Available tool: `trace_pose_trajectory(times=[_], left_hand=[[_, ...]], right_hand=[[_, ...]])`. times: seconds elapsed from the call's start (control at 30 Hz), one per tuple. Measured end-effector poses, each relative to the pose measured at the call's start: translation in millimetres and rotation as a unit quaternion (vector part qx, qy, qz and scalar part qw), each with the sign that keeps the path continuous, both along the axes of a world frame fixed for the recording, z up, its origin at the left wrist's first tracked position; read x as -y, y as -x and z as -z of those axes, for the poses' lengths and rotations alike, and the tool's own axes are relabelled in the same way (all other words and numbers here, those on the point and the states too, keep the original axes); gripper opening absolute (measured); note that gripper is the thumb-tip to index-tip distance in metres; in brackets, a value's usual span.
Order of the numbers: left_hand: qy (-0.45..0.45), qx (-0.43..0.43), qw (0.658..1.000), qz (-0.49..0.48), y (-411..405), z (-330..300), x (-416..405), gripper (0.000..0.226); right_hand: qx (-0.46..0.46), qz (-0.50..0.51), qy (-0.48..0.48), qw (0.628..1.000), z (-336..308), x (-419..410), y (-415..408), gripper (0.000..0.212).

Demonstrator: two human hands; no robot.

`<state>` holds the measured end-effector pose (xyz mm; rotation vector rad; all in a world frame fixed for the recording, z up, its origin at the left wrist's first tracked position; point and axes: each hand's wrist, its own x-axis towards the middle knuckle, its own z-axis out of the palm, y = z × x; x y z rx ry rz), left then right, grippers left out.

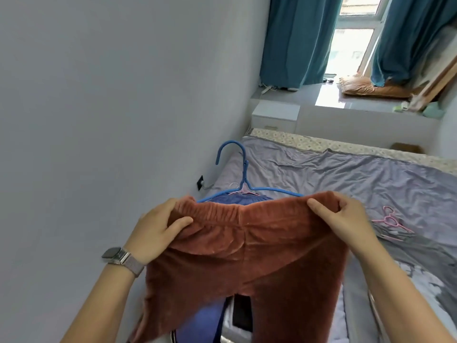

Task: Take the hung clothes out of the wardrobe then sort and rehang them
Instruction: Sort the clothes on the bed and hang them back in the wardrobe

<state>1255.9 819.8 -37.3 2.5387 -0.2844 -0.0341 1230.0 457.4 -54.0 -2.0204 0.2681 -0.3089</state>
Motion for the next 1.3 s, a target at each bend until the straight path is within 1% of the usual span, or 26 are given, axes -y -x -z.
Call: trace_pose_trajectory(times=[0.07,0.1,0.17,0.2,0.23,0.27,0.33,0.37,0.4,0.43,0.53,0.57,0.63,0.67,0.7,0.77,0.8,0.97,1.03,1.1,1.13,1.2,1.3], left_hand=[[0.036,0.007,0.999,-0.015,-22,2,7,0.054],[0.051,0.013,0.998,-0.031,-36,3,10,0.045],[0.053,0.024,0.996,-0.061,-69,7,14,0.025],[0.04,0.025,0.997,-0.067,-85,11,17,0.019],[0.031,0.016,0.997,-0.069,-103,20,20,0.017],[0.028,-0.001,0.997,-0.065,-119,30,24,0.019],[0.03,-0.053,0.997,-0.047,-150,56,32,0.031],[0.038,-0.072,0.996,-0.039,-164,69,36,0.042],[0.051,-0.09,0.994,-0.033,-179,81,40,0.052],[0.061,-0.106,0.992,-0.033,-194,93,44,0.054],[0.056,-0.152,0.986,-0.044,-245,123,50,0.032],[0.064,-0.168,0.983,-0.042,-264,134,50,0.036],[0.071,-0.195,0.978,-0.034,-310,165,50,0.055],[0.063,-0.204,0.977,-0.028,-332,183,50,0.057],[0.045,-0.213,0.976,-0.02,-357,206,48,0.053],[0.014,-0.218,0.976,-0.005,-388,233,52,0.045],[0.007,-0.215,0.976,0.001,-393,235,56,0.044],[-0.032,-0.234,0.972,-0.008,-421,292,73,0.036],[-0.044,-0.22,0.974,-0.021,-425,305,85,0.034],[-0.039,-0.18,0.983,-0.018,-426,313,99,0.036],[-0.042,-0.161,0.986,-0.006,-426,315,106,0.044],[-0.083,-0.13,0.987,0.047,-422,319,118,0.059],[-0.106,-0.117,0.982,0.103,-401,322,133,0.065]], right_hand=[[0.004,0.024,0.028,0.999,-4,4,-23,0.018],[0.012,0.035,0.045,0.998,-3,3,-35,0.021],[0.012,0.064,0.096,0.993,5,-3,-58,0.031],[-0.014,0.083,0.141,0.986,12,-7,-69,0.033],[-0.058,0.097,0.183,0.977,22,-9,-79,0.033],[-0.11,0.107,0.202,0.967,32,-11,-87,0.041],[-0.174,0.136,0.178,0.959,49,-14,-98,0.06],[-0.185,0.146,0.159,0.959,58,-17,-101,0.063],[-0.196,0.144,0.141,0.96,68,-18,-104,0.061],[-0.211,0.131,0.134,0.959,79,-20,-107,0.058],[-0.281,0.088,0.1,0.951,108,-27,-108,0.045],[-0.297,0.079,0.089,0.948,116,-29,-108,0.04],[-0.321,0.07,0.068,0.942,131,-33,-110,0.03],[-0.329,0.068,0.05,0.94,138,-34,-112,0.026],[-0.334,0.067,0.037,0.939,145,-36,-114,0.022],[-0.349,0.069,0.025,0.934,159,-38,-120,0.019],[-0.354,0.068,0.019,0.932,164,-39,-124,0.018],[-0.373,0.083,-0.001,0.924,197,-39,-144,0.021],[-0.382,0.084,-0.007,0.92,210,-38,-152,0.022],[-0.386,0.078,-0.008,0.919,223,-36,-161,0.024],[-0.388,0.077,-0.008,0.918,229,-34,-165,0.025],[-0.39,0.079,-0.013,0.917,240,-31,-171,0.025],[-0.389,0.074,-0.022,0.918,251,-27,-171,0.02]])
